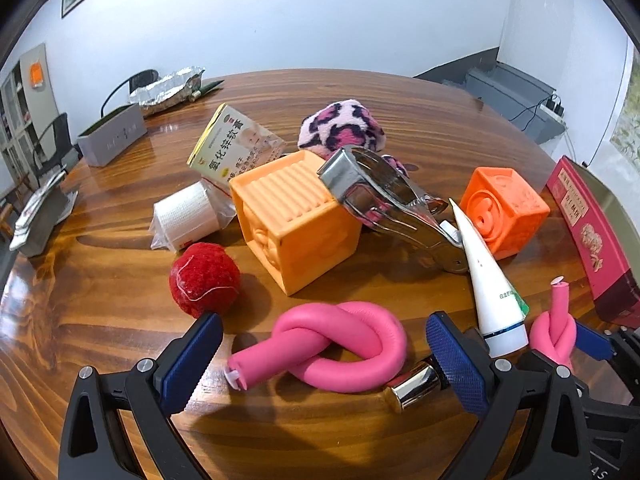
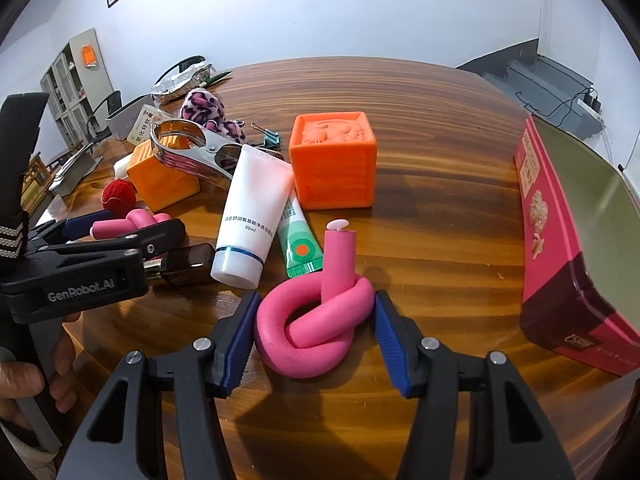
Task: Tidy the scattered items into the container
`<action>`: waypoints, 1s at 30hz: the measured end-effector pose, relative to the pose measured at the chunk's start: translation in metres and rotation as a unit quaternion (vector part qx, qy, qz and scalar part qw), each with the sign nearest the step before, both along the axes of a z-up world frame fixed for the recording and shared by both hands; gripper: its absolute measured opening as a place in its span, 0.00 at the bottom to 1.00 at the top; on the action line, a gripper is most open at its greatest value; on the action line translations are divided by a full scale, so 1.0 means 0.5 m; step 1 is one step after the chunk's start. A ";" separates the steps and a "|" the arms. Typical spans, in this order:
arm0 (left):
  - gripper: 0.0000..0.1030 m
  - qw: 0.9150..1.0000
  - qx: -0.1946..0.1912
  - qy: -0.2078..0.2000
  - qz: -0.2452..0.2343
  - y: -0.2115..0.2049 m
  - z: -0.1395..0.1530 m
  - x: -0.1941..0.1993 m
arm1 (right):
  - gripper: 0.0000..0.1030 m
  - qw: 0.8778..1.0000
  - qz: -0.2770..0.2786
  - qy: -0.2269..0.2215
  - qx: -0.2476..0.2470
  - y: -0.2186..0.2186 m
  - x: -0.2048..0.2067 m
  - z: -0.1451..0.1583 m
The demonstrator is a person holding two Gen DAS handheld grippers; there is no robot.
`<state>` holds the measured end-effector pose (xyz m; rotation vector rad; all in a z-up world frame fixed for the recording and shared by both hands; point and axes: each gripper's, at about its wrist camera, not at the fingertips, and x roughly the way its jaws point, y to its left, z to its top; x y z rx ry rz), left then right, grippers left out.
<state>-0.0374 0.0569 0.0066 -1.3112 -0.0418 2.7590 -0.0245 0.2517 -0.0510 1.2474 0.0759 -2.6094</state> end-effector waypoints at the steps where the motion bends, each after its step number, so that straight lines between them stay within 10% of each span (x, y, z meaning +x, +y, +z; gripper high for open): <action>1: 1.00 1.000 -0.002 0.000 0.000 0.001 -0.001 0.000 | 0.59 1.000 0.000 0.000 0.000 0.000 0.000 0.000; 5: 0.99 1.000 -0.010 -0.012 0.008 -0.001 -0.010 -0.004 | 0.59 1.000 0.000 0.000 0.001 0.001 0.003 0.001; 9: 0.78 1.000 0.000 -0.014 0.016 -0.015 -0.011 -0.004 | 0.59 1.000 0.000 0.000 0.000 0.001 0.004 0.002; 30: 0.76 0.997 0.005 0.058 0.040 -0.024 0.033 0.049 | 0.59 0.999 -0.014 0.041 -0.027 0.032 0.029 0.037</action>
